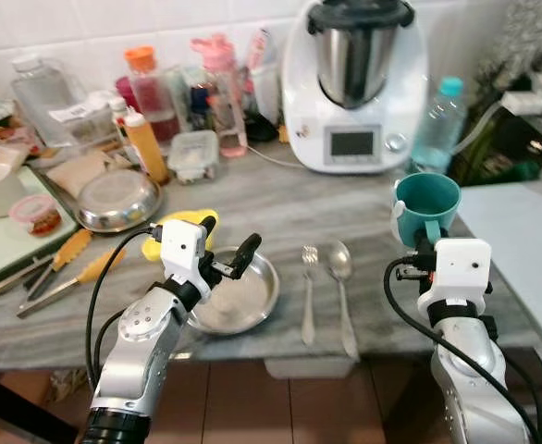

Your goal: Setting the table

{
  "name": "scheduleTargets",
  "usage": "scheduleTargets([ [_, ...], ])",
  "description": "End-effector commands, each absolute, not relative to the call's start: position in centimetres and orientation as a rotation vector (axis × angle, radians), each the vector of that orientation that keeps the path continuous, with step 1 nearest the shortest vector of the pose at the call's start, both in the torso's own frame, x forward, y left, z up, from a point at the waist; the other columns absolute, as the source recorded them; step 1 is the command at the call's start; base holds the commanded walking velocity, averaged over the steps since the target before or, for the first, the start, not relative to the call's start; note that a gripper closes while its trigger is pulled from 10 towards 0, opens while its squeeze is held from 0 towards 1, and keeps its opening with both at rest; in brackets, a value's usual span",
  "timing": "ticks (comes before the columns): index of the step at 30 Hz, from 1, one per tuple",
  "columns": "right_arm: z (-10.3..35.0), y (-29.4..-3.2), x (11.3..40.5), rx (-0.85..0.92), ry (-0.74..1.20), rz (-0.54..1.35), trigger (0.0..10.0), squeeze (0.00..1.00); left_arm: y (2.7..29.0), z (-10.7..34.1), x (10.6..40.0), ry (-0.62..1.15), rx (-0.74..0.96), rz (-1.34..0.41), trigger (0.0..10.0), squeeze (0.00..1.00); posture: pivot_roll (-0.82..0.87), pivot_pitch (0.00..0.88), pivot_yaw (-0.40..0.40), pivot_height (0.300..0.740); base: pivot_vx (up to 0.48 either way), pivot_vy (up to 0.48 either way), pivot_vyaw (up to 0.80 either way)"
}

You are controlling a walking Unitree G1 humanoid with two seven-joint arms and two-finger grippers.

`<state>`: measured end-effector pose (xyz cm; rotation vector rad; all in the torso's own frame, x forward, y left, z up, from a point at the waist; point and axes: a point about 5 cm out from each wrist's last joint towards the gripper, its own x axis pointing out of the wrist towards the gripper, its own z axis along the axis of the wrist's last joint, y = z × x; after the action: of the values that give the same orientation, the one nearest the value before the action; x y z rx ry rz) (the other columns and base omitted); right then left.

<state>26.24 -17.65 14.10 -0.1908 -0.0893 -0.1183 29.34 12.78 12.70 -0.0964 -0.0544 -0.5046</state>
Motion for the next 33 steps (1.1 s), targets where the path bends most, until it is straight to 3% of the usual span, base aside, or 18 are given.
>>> scheduleTargets([
  [1, 14.9, -16.6, 26.4, -0.187, -0.132, -0.084, 10.0, 0.00, 13.8, 12.8, 29.2, -0.048, -0.095, -0.479, 10.0, 0.00, -0.11, 0.011, 0.059, 0.740, 0.000, 0.000, 0.00],
  [12, 15.4, -16.2, 26.3, -0.210, -0.152, -0.056, 10.0, 0.00, 14.7, 14.1, 26.7, -0.050, -0.077, -0.609, 10.0, 0.00, -0.10, 0.023, 0.053, 0.740, 0.000, 0.000, 0.00],
  [20, 16.1, -15.4, 26.8, -0.208, -0.183, 0.011, 10.0, 0.00, 15.3, 14.2, 24.9, 0.043, -0.062, -0.769, 10.0, 0.00, -0.08, 0.038, 0.050, 0.740, 0.000, 0.000, 0.00],
  [33, 17.0, -12.9, 28.0, -0.075, -0.184, 0.201, 10.0, 0.00, 15.3, 13.7, 23.8, 0.124, -0.073, -0.886, 10.0, 0.00, -0.08, 0.047, 0.061, 0.740, 0.000, 0.000, 0.00],
])
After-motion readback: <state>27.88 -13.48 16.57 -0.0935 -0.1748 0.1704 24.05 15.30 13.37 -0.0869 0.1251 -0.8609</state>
